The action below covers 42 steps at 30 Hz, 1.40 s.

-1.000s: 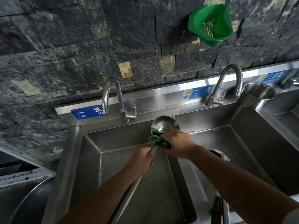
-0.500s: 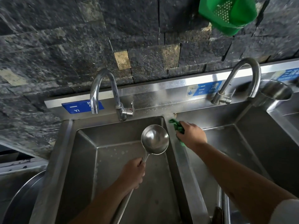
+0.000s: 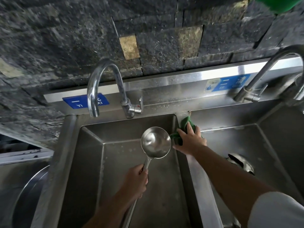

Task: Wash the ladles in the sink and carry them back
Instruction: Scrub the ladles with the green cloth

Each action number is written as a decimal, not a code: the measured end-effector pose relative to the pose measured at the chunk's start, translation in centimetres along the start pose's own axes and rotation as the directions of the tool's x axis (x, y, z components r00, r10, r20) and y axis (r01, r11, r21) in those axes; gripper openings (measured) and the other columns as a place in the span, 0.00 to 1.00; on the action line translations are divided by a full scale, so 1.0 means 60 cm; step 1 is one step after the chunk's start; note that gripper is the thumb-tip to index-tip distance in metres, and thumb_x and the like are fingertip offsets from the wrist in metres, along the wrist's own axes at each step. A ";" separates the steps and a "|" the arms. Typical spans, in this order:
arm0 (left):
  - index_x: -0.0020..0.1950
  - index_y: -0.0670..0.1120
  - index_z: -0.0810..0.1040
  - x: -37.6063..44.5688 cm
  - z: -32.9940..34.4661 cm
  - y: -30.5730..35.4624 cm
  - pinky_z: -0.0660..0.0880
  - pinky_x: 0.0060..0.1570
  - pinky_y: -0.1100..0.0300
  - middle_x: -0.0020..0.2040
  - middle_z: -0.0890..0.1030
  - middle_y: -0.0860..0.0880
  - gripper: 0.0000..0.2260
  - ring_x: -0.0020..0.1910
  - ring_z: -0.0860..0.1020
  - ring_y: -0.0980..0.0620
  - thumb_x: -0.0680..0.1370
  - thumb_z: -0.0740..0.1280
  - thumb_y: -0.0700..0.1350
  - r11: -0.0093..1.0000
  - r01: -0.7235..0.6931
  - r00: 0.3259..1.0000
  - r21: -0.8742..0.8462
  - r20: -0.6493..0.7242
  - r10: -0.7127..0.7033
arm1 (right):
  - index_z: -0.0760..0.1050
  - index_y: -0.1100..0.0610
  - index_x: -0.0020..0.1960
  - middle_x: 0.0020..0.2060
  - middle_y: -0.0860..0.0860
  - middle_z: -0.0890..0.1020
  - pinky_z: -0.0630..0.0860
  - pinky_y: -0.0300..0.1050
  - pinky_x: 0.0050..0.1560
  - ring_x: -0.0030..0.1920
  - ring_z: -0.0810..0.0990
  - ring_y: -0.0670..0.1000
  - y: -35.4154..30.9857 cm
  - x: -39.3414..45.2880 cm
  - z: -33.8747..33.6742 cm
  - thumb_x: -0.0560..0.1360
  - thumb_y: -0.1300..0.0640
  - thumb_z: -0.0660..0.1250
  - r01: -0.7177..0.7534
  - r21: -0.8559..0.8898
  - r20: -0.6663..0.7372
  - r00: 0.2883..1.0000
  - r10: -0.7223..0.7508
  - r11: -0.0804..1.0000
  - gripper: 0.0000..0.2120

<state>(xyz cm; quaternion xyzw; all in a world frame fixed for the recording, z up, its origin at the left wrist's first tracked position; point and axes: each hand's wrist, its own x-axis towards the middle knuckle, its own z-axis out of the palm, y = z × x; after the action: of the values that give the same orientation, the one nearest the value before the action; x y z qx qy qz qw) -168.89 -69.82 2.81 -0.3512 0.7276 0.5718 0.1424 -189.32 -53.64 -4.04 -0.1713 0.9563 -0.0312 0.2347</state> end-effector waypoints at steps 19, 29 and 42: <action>0.53 0.48 0.77 -0.028 0.099 0.088 0.63 0.19 0.65 0.30 0.76 0.47 0.11 0.21 0.69 0.54 0.82 0.56 0.38 0.982 -0.142 0.975 -0.127 0.155 0.161 | 0.65 0.56 0.73 0.70 0.55 0.68 0.62 0.51 0.72 0.71 0.64 0.56 0.038 -0.241 0.019 0.76 0.47 0.67 -0.053 0.734 -0.197 0.937 0.287 0.677 0.28; 0.53 0.54 0.75 -0.027 0.269 0.183 0.70 0.31 0.62 0.36 0.76 0.42 0.19 0.32 0.73 0.50 0.77 0.57 0.29 0.925 -0.017 0.932 -0.380 0.328 0.153 | 0.82 0.58 0.41 0.31 0.54 0.81 0.74 0.42 0.34 0.31 0.77 0.50 0.023 -0.385 -0.004 0.75 0.59 0.70 0.016 0.995 0.025 0.922 0.387 -0.101 0.05; 0.41 0.43 0.81 0.001 0.480 0.115 0.65 0.24 0.66 0.32 0.84 0.50 0.08 0.28 0.77 0.53 0.79 0.65 0.40 0.981 0.124 0.836 -0.149 0.549 -0.023 | 0.81 0.61 0.38 0.30 0.55 0.82 0.72 0.38 0.30 0.28 0.78 0.48 0.235 -0.393 0.044 0.76 0.66 0.63 -0.157 0.967 0.235 0.858 0.457 -0.202 0.11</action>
<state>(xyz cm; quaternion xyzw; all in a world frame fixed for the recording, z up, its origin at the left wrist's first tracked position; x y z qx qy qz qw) -179.20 -42.35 -0.98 -0.2134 0.5890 0.7047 0.3331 -172.91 -32.28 2.01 0.3043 0.6395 -0.6820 0.1824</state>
